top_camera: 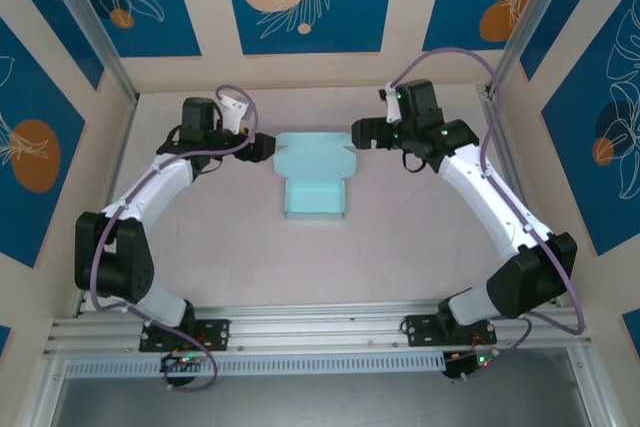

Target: Fold the paper box

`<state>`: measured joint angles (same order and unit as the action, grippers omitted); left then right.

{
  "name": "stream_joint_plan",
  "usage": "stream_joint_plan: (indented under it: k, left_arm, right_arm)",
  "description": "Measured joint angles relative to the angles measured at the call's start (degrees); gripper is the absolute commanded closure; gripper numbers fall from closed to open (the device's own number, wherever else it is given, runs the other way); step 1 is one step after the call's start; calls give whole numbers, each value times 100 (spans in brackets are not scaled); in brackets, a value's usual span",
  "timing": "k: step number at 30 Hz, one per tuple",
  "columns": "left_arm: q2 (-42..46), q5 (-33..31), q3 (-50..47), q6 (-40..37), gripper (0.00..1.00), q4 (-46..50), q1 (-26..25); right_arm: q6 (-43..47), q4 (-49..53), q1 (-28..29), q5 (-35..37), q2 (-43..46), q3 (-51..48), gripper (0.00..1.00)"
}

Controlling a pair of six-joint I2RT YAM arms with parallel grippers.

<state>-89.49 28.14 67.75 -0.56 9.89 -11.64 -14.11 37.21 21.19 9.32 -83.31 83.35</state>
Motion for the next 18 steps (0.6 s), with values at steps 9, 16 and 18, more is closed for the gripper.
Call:
stream_joint_plan:
  k: [9, 16, 18]
  left_arm:
    - [-426, 605, 334, -503, 0, 614, 0]
    - [-525, 929, 129, -706, 18, 636, -15]
    - [-608, 911, 57, -612, 25, 549, -15]
  right_arm:
    - [531, 33, -232, -964, -1032, 702, 10]
    - [800, 170, -203, -1217, -1725, 999, 16]
    - [828, 175, -203, -1248, -1875, 1040, 18]
